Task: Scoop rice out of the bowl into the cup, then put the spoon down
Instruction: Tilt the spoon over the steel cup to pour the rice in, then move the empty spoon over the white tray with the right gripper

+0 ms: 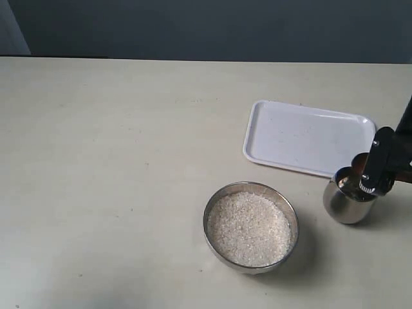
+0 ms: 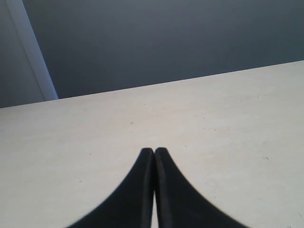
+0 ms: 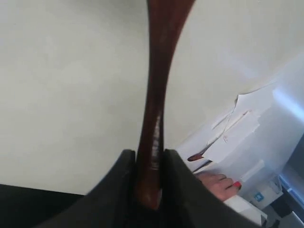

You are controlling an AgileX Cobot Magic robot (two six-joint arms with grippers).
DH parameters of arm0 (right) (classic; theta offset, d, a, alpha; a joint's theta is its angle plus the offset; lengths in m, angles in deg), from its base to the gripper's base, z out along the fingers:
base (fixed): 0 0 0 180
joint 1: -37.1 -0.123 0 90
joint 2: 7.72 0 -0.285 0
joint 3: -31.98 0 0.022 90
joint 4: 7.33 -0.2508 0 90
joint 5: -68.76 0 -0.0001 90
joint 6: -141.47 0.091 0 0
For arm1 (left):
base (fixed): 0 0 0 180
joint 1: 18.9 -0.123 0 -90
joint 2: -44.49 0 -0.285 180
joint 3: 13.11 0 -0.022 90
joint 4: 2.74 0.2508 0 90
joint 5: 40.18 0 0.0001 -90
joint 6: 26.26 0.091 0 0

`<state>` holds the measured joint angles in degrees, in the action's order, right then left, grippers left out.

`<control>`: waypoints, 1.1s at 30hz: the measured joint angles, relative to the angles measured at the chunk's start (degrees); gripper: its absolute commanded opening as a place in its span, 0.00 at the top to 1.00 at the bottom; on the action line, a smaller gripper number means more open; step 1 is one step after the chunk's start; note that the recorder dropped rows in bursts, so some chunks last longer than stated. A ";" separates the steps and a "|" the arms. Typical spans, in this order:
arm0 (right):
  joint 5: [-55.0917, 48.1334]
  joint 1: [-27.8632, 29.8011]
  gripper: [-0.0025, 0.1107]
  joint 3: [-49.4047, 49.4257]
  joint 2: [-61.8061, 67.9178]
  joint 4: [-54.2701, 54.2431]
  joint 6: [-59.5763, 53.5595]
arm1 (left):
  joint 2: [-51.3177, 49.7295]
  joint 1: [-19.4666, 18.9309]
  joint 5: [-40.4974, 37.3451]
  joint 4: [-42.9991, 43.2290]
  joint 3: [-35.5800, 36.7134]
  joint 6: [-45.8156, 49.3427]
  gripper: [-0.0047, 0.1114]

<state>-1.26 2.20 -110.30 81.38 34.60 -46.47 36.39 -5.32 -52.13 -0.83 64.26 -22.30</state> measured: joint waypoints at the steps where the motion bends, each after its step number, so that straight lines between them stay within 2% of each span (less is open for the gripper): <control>1: 0.00 0.00 0.98 0.00 0.00 -0.13 0.00 | 0.00 0.00 0.00 0.00 0.00 0.00 0.96; 6: 0.00 1.37 0.98 -0.68 0.00 -2.19 -1.42 | 0.00 0.00 0.00 0.00 0.00 0.00 0.96; 12: -0.11 6.07 0.98 -6.73 0.00 -12.84 -7.27 | 0.00 0.00 0.00 0.00 0.00 0.00 0.96; 17: 0.10 9.43 0.98 -11.05 0.10 -17.38 -10.55 | 0.00 0.00 0.00 0.00 0.00 0.00 0.96; 23: 0.29 12.40 0.98 -13.13 0.00 -17.37 -11.17 | 0.00 0.00 0.00 0.00 0.00 0.00 0.96; 27: 5.14 12.55 0.98 -13.23 0.41 -16.99 -11.15 | 0.00 0.00 0.00 0.00 0.00 0.00 0.96; 30: 6.96 12.55 0.98 -13.79 3.81 -13.44 -6.80 | 0.00 0.00 0.00 0.00 0.00 0.00 0.96; 33: 8.49 13.97 0.98 -18.93 9.54 -13.38 -4.21 | 0.00 0.00 0.00 0.00 0.00 0.00 0.96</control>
<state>7.23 16.17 -129.23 90.92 21.22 -50.68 36.39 -5.32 -52.13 -0.83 64.26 -22.30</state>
